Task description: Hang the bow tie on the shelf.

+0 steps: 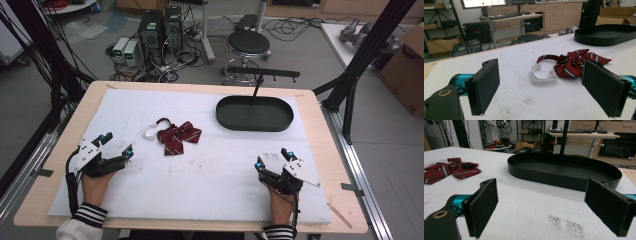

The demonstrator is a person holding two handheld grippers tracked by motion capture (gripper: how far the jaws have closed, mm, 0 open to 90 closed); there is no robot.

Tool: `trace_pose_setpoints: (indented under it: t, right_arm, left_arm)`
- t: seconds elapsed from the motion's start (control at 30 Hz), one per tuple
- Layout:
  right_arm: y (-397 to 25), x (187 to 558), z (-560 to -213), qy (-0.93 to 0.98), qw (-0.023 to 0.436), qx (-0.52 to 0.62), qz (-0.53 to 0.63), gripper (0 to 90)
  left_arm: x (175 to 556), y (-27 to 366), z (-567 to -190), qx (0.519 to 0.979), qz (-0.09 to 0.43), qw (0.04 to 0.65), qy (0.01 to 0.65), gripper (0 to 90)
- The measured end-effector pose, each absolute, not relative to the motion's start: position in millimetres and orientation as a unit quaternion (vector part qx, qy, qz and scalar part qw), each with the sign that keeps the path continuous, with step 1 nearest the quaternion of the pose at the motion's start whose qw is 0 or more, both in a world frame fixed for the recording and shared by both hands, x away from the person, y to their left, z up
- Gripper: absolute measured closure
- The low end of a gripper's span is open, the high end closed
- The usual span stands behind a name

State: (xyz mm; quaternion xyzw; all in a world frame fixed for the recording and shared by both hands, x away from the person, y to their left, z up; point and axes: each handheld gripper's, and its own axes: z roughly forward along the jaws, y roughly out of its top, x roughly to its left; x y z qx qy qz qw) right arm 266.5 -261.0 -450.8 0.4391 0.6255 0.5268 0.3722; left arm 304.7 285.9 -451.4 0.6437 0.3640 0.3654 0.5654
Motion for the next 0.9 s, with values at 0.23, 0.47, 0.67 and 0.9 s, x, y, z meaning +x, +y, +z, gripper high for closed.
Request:
trace_pose_setpoints:
  t: [0.23,0.47,0.67,0.9]
  right_arm:
    - [-261.2,266.5,-450.8,0.626,0.375,0.438,0.526,10.7]
    - [-261.0,266.3,-450.9,0.627,0.374,0.436,0.526,10.7]
    - [-260.3,266.0,-450.9,0.627,0.375,0.437,0.525,10.7]
    - [-260.1,265.9,-450.9,0.627,0.377,0.436,0.524,10.7]
  left_arm:
    - [304.6,285.9,-451.3,0.644,0.366,0.565,0.363,15.4]
    - [304.6,285.9,-451.4,0.644,0.366,0.566,0.363,15.4]
    - [304.6,286.0,-451.3,0.644,0.365,0.566,0.364,15.4]
    - [304.6,286.1,-451.3,0.644,0.366,0.566,0.363,15.4]
